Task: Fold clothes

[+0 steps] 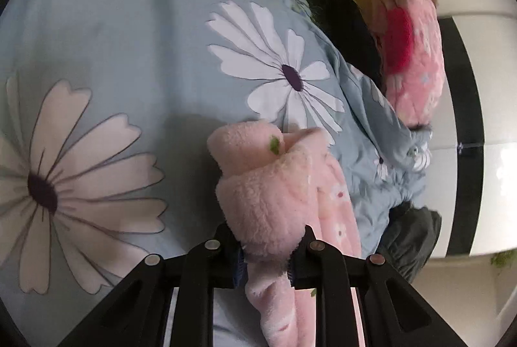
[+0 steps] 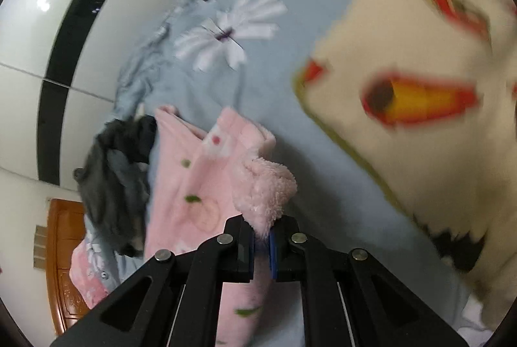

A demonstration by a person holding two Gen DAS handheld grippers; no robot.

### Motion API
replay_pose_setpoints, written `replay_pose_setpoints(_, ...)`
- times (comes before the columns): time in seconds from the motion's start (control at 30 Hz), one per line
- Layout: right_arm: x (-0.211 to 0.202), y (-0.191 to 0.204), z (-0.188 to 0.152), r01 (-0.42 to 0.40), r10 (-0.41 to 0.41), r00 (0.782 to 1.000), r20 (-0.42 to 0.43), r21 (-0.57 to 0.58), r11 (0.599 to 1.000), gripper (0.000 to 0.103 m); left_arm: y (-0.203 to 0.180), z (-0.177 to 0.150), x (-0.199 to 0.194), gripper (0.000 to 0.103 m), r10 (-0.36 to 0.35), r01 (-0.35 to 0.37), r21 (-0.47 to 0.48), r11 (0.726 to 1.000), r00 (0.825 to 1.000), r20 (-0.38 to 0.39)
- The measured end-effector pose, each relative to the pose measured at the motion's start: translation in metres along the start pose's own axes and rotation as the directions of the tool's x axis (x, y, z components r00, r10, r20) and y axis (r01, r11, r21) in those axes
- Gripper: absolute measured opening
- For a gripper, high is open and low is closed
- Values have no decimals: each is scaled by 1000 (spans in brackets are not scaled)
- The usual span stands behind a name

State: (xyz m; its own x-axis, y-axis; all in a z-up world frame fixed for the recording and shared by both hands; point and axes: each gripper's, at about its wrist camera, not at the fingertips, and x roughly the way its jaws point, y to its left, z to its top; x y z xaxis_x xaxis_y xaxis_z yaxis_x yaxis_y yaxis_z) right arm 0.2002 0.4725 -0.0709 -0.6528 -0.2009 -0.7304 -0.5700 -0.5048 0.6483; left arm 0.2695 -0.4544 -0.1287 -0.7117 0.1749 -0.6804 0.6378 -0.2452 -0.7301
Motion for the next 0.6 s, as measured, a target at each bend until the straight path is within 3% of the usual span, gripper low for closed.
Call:
replay_pose_setpoints(0.17,-8,38,13,-30,33,999,20,-120,992,7,-39,4,2,21,24,-25,149,989,1000,7)
replay_pose_setpoints(0.3,-21,113,36,-153,162,987,15,-261,953,7,-45,5,-4,22,19,-22,151,988,1000,21)
replay_pose_setpoints(0.4,-45,184,47,-288,318,948,9,-399,871,7,-41,6,-5,22,-9,4,108,994,999,43)
replay_pose_setpoints(0.5,-76,236,52,-409,488,872,14,-526,746,6,-34,2,-11,22,-62,56,81,995,995,75)
replay_pose_setpoints(0.53,-78,238,54,-413,504,864,26,-537,736,6,-31,1,-12,22,-70,63,78,995,994,81)
replay_pose_setpoints(0.6,-62,222,60,-390,477,878,47,-510,767,7,-24,-2,-12,23,-65,59,68,996,994,87)
